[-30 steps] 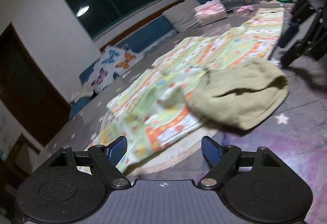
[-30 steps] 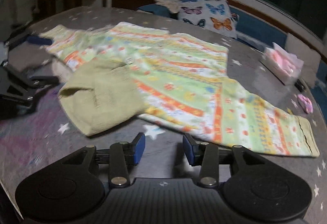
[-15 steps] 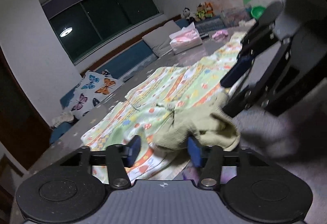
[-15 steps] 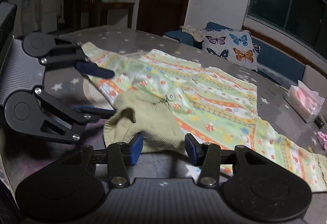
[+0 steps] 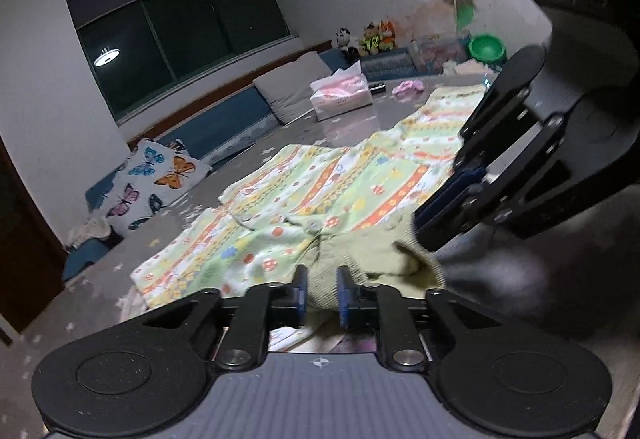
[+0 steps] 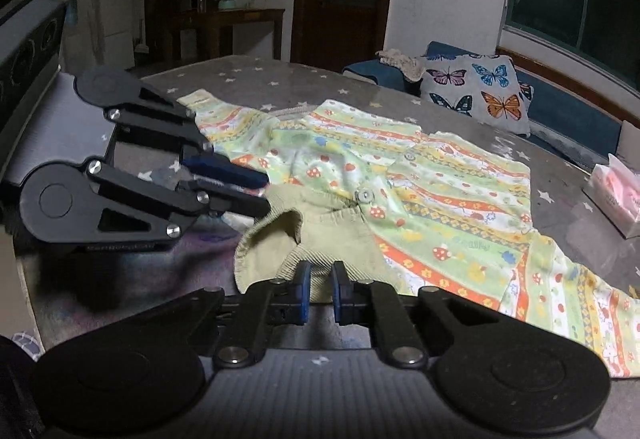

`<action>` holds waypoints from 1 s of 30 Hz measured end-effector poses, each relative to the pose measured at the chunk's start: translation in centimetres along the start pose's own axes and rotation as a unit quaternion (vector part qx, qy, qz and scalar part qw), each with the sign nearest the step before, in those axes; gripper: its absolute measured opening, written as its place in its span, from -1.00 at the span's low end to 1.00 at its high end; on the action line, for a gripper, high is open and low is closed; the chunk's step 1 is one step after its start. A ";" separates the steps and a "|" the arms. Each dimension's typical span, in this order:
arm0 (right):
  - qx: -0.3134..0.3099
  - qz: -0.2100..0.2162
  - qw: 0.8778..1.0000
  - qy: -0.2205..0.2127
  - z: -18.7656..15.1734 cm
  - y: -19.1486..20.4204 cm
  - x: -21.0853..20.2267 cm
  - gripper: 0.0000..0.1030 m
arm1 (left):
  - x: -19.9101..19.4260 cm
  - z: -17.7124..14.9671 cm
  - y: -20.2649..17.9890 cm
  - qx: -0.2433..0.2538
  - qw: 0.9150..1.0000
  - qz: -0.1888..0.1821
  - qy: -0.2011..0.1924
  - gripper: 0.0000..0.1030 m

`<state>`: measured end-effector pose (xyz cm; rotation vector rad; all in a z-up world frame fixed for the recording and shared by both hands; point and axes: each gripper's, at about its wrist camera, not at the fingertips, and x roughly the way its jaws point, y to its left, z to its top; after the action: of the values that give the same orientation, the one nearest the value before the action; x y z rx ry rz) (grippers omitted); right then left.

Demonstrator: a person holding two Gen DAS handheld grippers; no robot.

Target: Fold clothes

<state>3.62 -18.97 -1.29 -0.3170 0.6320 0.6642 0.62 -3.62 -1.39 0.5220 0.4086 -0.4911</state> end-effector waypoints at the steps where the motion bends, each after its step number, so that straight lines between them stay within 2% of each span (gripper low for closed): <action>1: 0.002 -0.001 1.000 0.001 -0.1 0.0 -0.2 -0.79 | -0.1 -0.1 0.1 0.001 1.000 0.001 0.001 -0.45; 3: 0.006 -0.005 1.000 0.004 -0.3 -0.1 -0.5 -0.71 | -0.3 -0.3 0.2 0.012 1.000 0.004 -0.001 -0.30; 4: 0.008 -0.006 1.000 0.005 -0.4 -0.1 -0.7 -0.56 | -0.5 -0.4 0.2 0.023 1.000 0.008 -0.002 -0.26; 5: 0.009 -0.009 1.000 0.003 -0.4 -0.1 -0.9 -0.41 | -0.6 -0.5 0.1 0.034 0.999 0.011 -0.002 -0.13; 8: 0.016 -0.013 1.000 -0.001 -0.5 -0.2 -1.7 -0.21 | -0.6 -1.0 0.0 0.058 0.998 0.018 0.005 -0.08; 9: 0.023 -0.010 1.000 -0.001 -0.5 -0.3 -1.9 -0.20 | -0.5 -1.2 0.0 0.063 0.998 0.020 0.009 -0.08; 13: 0.064 0.009 0.998 0.001 -0.7 -0.6 -2.1 -0.20 | -0.5 -2.0 0.0 0.081 0.996 0.022 0.020 -0.08; 18: 0.092 0.018 0.996 0.006 -0.8 -0.8 -1.8 -0.25 | 0.0 -2.0 -1.3 0.119 0.993 0.014 0.010 -0.07; 19: 0.096 0.019 0.995 0.006 -0.8 -0.9 -1.8 -0.35 | 0.2 -1.9 -1.6 0.123 0.992 0.013 0.007 -0.07; 20: 0.100 0.020 0.995 0.007 -0.9 -0.9 -1.8 -0.55 | 0.4 -1.8 -1.8 0.127 0.992 0.011 0.004 -0.08; 22: 0.108 0.022 0.994 0.008 -0.9 -1.1 -1.8 -0.75 | 0.7 -1.6 -2.2 0.130 0.992 0.006 -0.002 -0.08; 23: 0.112 0.022 0.993 0.008 -0.9 -1.2 -1.8 -0.82 | 0.9 -1.5 -2.2 0.128 0.992 0.002 -0.005 -0.11; 24: 0.116 0.023 0.993 0.008 -0.9 -1.2 -1.8 -0.84 | 1.0 -1.4 -2.3 0.125 0.992 -0.003 -0.007 -0.34; 27: 0.128 0.026 0.991 0.010 -0.9 -1.4 -1.8 -0.86 | 0.8 -1.0 -2.1 0.107 0.994 -0.024 -0.009 -0.77; 30: 0.140 0.035 0.990 0.005 -0.8 -1.7 -2.8 -0.87 | -0.3 -0.2 -1.6 0.076 0.996 -0.046 -0.013 -0.89</action>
<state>2.73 -21.95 -0.01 -0.0384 0.7389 0.6312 -0.49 -4.59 -2.00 0.6455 0.3732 -0.6198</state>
